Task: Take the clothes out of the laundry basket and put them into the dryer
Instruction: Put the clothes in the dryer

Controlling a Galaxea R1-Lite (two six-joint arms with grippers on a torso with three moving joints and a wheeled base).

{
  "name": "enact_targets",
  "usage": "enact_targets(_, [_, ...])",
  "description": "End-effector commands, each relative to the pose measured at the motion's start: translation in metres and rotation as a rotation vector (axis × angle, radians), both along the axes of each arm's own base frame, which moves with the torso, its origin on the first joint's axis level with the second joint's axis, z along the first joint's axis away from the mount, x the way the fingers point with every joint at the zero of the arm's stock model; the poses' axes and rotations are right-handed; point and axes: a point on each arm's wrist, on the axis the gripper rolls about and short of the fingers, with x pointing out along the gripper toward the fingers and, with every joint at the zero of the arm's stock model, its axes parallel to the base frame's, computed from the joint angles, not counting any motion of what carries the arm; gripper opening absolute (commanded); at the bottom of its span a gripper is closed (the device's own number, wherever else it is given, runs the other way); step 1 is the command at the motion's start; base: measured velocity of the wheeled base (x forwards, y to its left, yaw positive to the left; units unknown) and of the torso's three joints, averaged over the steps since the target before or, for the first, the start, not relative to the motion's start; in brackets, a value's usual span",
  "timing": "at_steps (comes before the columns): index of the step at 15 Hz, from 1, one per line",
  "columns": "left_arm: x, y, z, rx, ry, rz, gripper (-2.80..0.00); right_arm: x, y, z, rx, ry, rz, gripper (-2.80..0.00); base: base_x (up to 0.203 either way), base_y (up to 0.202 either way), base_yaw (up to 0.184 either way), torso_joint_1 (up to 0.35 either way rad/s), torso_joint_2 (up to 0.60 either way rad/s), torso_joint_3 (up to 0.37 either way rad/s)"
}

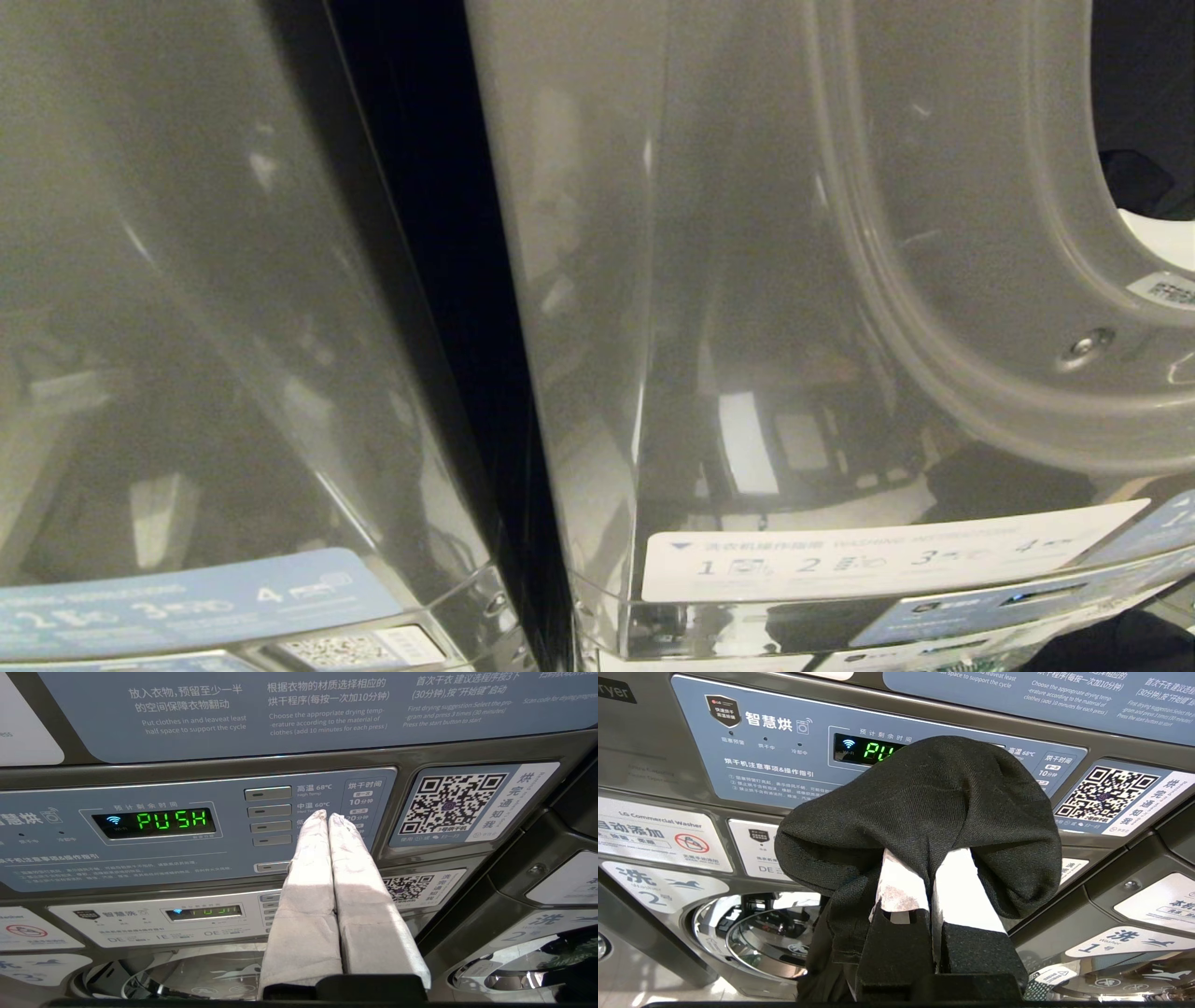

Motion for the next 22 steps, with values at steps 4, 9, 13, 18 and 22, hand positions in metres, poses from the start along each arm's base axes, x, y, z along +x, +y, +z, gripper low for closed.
enact_targets(4, [0.000, 0.000, 0.000, 0.000, 0.000, 0.001, -2.80, 0.000, 0.000, 0.000, 0.005, 0.001, -0.004, -2.80, 0.000, 0.000, 0.000, 0.000, 0.00, 0.000])
enact_targets(9, [0.000, 0.000, 0.000, 0.002, 0.000, 0.001, -2.80, 0.000, 0.000, 0.000, 0.031, 0.004, -0.008, -2.80, 0.000, 0.000, 0.000, 0.000, 0.00, 0.000])
enact_targets(13, [0.000, 0.000, 0.000, 0.002, 0.000, 0.001, -2.80, 0.000, 0.000, 0.000, 0.046, 0.005, -0.011, -2.80, 0.000, 0.000, 0.000, 0.000, 0.00, 0.000])
enact_targets(18, [0.000, 0.000, 0.000, 0.000, 0.000, 0.001, -2.80, -0.002, 0.000, 0.007, 0.031, -0.025, -0.012, -2.80, 0.000, 0.000, 0.000, 0.000, 0.00, 0.000])
enact_targets(22, [0.000, 0.000, 0.000, 0.000, 0.000, 0.001, -2.80, -0.010, 0.000, 0.070, 0.005, -0.113, 0.008, -2.80, 0.000, 0.000, 0.000, 0.000, 0.00, 0.000])
